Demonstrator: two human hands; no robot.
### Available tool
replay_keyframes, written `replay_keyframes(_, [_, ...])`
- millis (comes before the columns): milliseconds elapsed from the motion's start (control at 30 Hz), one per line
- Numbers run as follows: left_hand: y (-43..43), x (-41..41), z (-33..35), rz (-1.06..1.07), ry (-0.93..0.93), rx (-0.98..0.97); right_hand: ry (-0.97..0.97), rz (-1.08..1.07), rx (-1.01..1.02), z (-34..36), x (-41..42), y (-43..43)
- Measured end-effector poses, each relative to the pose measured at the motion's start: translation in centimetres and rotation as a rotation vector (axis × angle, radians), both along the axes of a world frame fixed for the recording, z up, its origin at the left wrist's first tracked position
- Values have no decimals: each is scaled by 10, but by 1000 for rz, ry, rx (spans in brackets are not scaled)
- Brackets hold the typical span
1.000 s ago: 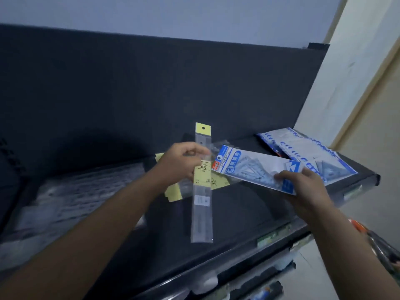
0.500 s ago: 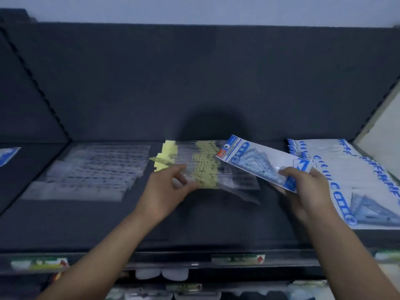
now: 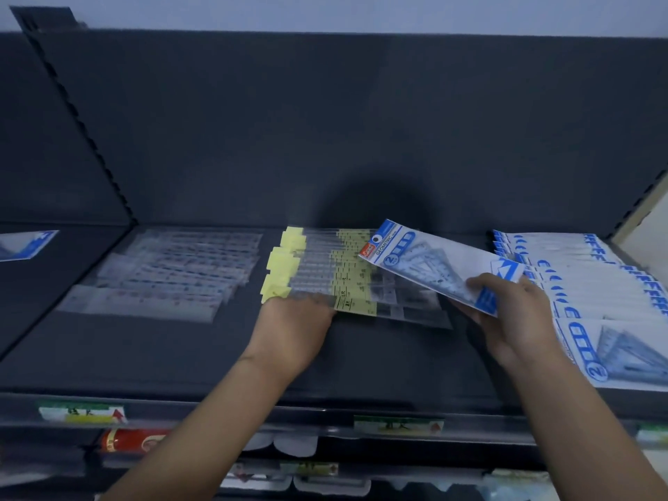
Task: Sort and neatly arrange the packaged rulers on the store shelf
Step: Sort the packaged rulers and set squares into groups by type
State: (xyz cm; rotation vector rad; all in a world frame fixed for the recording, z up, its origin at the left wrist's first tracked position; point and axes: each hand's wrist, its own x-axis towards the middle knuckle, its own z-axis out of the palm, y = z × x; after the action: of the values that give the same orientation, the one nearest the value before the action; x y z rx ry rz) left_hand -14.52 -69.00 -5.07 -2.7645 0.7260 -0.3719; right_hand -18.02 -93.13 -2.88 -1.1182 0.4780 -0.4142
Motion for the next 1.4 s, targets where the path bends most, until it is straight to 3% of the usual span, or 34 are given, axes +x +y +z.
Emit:
replay_keyframes(100, [-2, -1, -3, -14, 21, 7, -30, -3, -7, 5, -6, 0])
replay_keyframes(167, [-2, -1, 3, -84, -66, -29, -42, 16, -16, 6, -14, -2])
replay_keyframes(233, [-8, 6, 7, -170, -124, -187, -22, 34, -59, 6, -25, -8])
replay_keyframes(333, [-37, 6, 13, -204, -64, -416, 41, 56, -152, 9, -45, -33])
replay_keyframes(433, [-88, 0, 24, -337, 174, -883, 58, 80, -219, 17, -66, -75])
replay_keyframes(500, [-130, -3, 29, -384, 385, -989, 58, 114, -249, 19, -77, -109])
replay_keyframes(633, [-213, -11, 28, -386, 778, -993, 23, 194, -326, 12, -93, -176])
replay_keyframes(767, [-262, -17, 17, -359, 597, -707, 81, 337, -463, 3, -106, -238])
replay_keyframes(867, [-281, -23, 6, -347, 539, -576, 135, 434, -905, 0, -108, -262])
replay_keyframes(967, [-283, -32, 1, -279, 529, -714, 80, 459, -1138, -3, -104, -267])
replay_keyframes(1133, [-245, -33, 11, -268, 461, -945, -97, 266, -1306, 2, -79, -247])
replay_keyframes(1400, [-111, -10, 22, 107, 404, -773, -261, 629, -1368, -5, -29, -123])
